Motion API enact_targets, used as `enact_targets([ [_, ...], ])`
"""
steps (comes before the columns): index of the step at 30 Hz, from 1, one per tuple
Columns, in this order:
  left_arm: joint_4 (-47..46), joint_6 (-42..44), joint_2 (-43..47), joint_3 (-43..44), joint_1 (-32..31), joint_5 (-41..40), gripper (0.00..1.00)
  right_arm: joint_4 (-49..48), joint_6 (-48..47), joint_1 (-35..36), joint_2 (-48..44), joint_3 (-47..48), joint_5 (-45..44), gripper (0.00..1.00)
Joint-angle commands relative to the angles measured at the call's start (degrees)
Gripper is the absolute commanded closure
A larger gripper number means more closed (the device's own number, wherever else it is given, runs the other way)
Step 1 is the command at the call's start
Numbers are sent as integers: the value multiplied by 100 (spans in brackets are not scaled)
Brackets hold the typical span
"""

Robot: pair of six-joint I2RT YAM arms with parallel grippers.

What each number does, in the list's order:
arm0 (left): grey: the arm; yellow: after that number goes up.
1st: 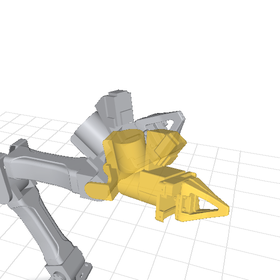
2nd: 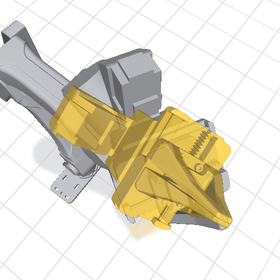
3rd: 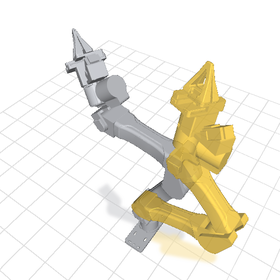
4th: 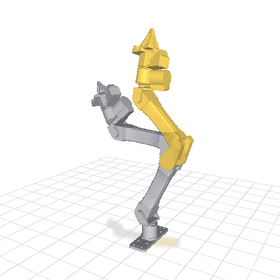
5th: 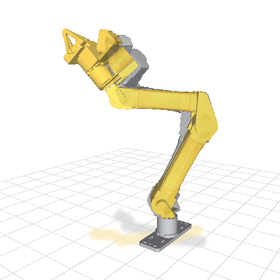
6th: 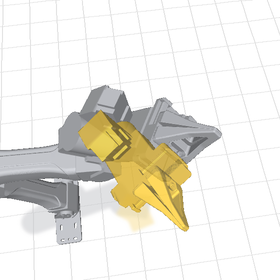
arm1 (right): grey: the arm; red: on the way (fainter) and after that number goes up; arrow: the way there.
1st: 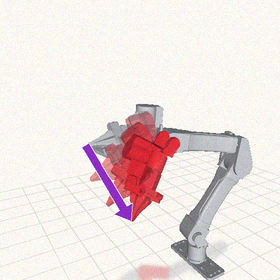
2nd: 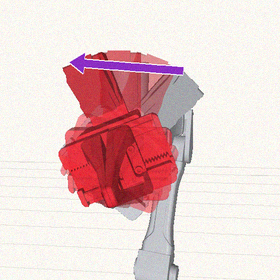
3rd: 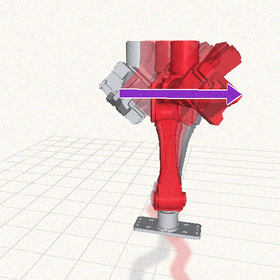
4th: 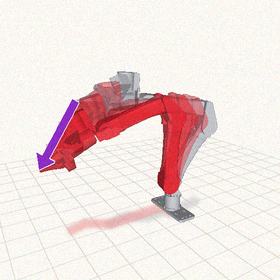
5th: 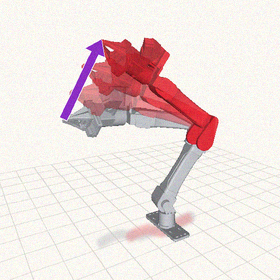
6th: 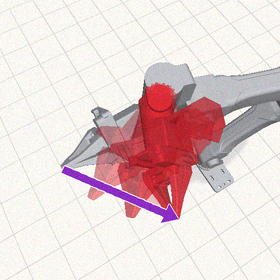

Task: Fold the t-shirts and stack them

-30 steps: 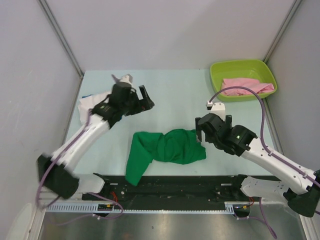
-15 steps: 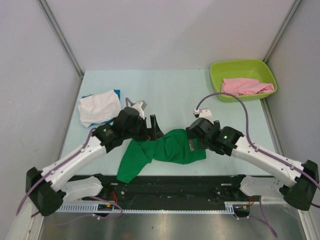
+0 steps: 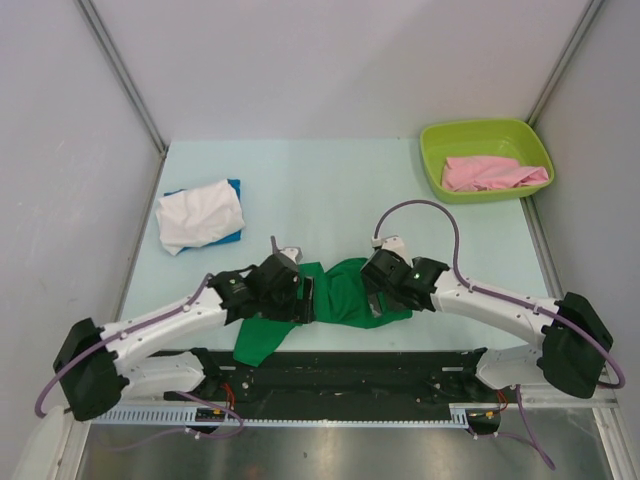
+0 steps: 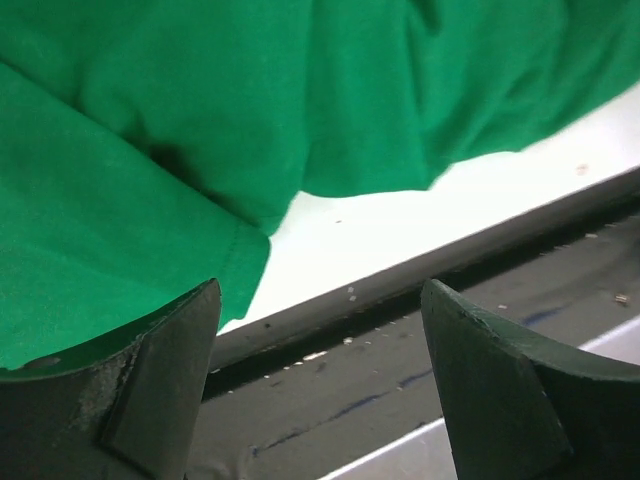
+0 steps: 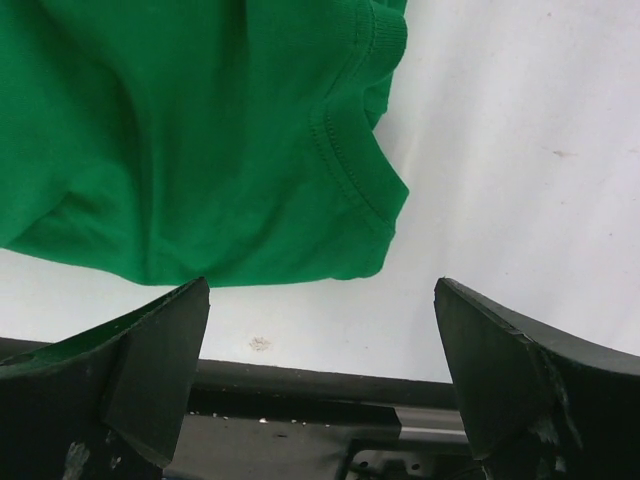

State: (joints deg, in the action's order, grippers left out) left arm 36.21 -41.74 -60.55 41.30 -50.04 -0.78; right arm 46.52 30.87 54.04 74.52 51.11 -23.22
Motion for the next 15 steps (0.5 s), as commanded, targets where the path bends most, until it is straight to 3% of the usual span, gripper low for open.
enact_targets([
  [1,124,157,-597,299,-269,-669,16,-205,226,36,71,22,-24,0],
  [15,167,456,-1757,1423,-620,-994,23,-117,402,54,-280,-180,-227,0],
])
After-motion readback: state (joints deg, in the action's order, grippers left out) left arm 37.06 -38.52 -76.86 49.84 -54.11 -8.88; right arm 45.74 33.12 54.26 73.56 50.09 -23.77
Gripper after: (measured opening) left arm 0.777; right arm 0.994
